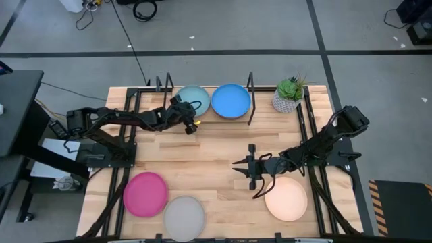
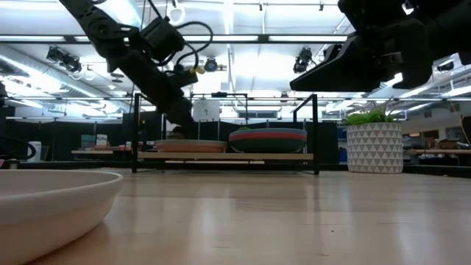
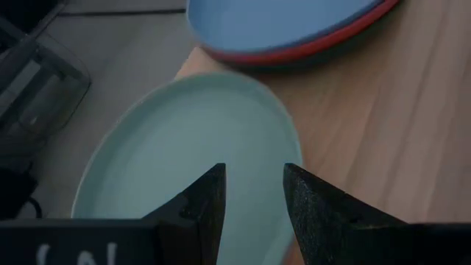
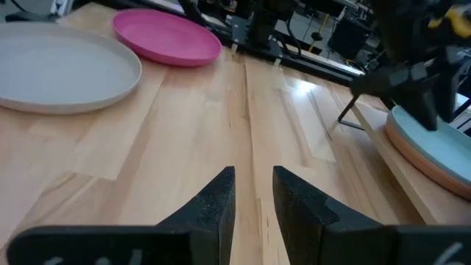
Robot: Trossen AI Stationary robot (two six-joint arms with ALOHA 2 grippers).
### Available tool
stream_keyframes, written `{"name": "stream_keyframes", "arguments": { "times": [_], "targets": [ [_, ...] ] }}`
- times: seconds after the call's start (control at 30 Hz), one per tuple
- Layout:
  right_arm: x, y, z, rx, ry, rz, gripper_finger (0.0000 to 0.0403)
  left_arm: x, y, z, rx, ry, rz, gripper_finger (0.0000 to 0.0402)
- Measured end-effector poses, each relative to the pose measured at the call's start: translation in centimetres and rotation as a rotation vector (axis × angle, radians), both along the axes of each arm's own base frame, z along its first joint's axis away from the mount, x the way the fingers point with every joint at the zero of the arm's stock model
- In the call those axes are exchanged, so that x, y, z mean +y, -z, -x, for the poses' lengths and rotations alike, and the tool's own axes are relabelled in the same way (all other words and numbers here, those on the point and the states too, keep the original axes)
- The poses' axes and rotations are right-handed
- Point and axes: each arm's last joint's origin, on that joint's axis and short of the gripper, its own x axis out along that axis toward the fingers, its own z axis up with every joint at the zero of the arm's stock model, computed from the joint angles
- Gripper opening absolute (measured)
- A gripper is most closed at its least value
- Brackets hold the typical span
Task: Place and stack plates onto a shelf
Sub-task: Stack the gray plate on top of the light blue plate on the shelf
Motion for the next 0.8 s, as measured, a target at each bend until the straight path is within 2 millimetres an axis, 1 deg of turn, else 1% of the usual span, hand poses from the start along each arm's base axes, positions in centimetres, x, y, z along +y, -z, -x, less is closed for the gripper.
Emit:
{"name": "stream_keyframes", "arguments": {
  "times": [0.07,0.13,0.23,0.27,0.33,0.43,0.5,0.57,0.67,0.8],
  "targets": [
    [0.0,0.1,0.0,0.009,0.0,0.005,0.0099,-0.9,-0.3,-0.6,-0.016,0.094,0.016,0.0144],
    [0.0,0.2,0.1,0.021,0.0,0.008,0.0099,-2.5,-0.2,-1.2,-0.032,0.27,0.098,0.0144],
    [-0.1,0.4,0.1,0.04,0.0,0.016,0.0099,-5.5,0.2,-1.6,-0.043,0.557,0.297,0.0144],
    [-0.1,0.4,0.2,0.045,0.001,0.016,0.0099,-6.6,0.3,-1.6,-0.038,0.613,0.366,0.0144],
    [-0.1,0.5,0.2,0.053,0.001,0.019,0.0099,-8.6,0.7,-1.5,-0.017,0.672,0.504,0.0144],
    [0.0,0.4,0.2,0.043,0.002,0.014,0.0099,-11.6,1.0,-1.2,0.017,0.684,0.715,0.0144],
    [0.0,0.3,0.1,0.036,0.002,0.011,0.0099,-13.5,1.1,-0.8,0.044,0.658,0.851,0.0144],
    [0.0,0.3,0.1,0.031,0.002,0.009,0.0099,-15.3,1.3,-0.3,0.087,0.616,0.941,0.0144],
    [-0.1,0.3,0.1,0.032,0.001,0.02,0.0099,-17.6,1.5,0.4,0.143,0.575,0.998,0.0144],
    [-0.5,0.3,-0.1,0.035,0.006,0.056,0.0099,-19.8,1.6,1.2,0.158,0.536,1.006,0.0144]
  ]
}}
